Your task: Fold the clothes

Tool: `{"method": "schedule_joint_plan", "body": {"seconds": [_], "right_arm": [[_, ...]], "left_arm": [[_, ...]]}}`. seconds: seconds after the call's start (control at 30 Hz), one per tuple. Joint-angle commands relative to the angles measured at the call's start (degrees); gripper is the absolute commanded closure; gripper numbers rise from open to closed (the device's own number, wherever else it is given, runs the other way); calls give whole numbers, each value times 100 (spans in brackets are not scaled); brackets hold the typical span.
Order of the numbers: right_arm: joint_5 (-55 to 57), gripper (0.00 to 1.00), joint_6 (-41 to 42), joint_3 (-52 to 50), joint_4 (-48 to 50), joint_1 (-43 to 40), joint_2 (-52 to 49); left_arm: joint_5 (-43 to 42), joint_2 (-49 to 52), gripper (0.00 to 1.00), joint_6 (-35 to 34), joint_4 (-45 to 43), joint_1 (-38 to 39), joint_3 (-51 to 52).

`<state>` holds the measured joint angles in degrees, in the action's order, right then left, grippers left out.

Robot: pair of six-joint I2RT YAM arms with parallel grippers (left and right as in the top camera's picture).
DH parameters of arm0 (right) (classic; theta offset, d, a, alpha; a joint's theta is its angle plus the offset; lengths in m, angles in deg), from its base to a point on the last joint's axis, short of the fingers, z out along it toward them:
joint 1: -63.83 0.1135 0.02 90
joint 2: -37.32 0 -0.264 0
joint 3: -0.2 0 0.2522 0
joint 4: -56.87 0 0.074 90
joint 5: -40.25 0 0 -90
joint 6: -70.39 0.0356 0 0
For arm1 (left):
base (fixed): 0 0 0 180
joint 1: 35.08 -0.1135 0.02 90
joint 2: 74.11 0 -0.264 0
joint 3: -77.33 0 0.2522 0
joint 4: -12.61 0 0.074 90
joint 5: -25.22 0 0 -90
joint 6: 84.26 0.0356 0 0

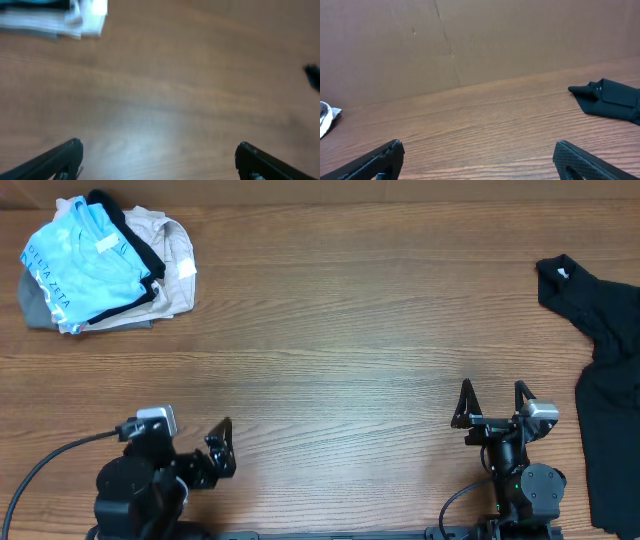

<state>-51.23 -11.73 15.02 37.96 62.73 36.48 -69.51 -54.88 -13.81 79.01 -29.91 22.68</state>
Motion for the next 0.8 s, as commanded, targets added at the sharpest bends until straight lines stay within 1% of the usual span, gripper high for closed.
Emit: {"method": "schedule_joint_plan", "body": {"seconds": [0.0, 0.1, 0.23, 0.33, 0.53, 0.67, 0.77], "right_arm": [[9, 0, -24, -61, 37, -15, 68], [9, 0, -22, -61, 37, -15, 68], [11, 0, -24, -61, 37, -15, 68], [9, 0, -24, -61, 39, -15, 68], [11, 0, -22, -61, 39, -15, 68], [9, 0, -22, -61, 39, -15, 68], [9, 0, -22, -61, 39, -15, 68]], "left_arm": [[17, -293, 0, 146, -885, 4, 638], [-306, -597, 0, 422, -2162, -7, 1410], [-487, -1038, 0, 417, -3180, -111, 2310], [-584, -1408, 0, 417, -3534, -317, 2774], [-516, -1897, 0, 435, -3821, -697, 3381], [-533, -1904, 0, 546, -4699, -745, 3790], [-590, -1904, 0, 785, -5412, -743, 4074]]}}
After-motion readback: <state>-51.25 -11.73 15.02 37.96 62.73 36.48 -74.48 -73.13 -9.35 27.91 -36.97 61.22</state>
